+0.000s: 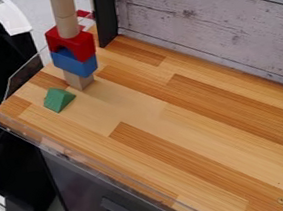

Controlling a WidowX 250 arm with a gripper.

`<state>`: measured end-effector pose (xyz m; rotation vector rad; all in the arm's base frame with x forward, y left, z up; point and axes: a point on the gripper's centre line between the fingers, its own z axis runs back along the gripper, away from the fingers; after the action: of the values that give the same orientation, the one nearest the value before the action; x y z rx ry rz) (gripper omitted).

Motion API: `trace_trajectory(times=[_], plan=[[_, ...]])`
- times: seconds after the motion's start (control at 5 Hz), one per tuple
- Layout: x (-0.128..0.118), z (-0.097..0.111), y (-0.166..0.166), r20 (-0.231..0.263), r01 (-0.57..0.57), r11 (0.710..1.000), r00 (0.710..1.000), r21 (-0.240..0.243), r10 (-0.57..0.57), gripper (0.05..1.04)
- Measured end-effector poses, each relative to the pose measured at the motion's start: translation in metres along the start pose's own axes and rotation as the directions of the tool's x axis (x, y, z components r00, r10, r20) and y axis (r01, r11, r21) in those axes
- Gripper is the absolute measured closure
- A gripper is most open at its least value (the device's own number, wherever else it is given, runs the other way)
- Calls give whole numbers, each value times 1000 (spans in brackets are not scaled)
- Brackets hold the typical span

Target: Put the yellow triangle to the center

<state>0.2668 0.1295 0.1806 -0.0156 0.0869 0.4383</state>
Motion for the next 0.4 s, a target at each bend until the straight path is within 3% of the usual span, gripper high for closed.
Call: trace_trajectory(times=[0.4], plan=[[7, 0, 7, -5, -12, 999, 1000, -33, 11, 83]])
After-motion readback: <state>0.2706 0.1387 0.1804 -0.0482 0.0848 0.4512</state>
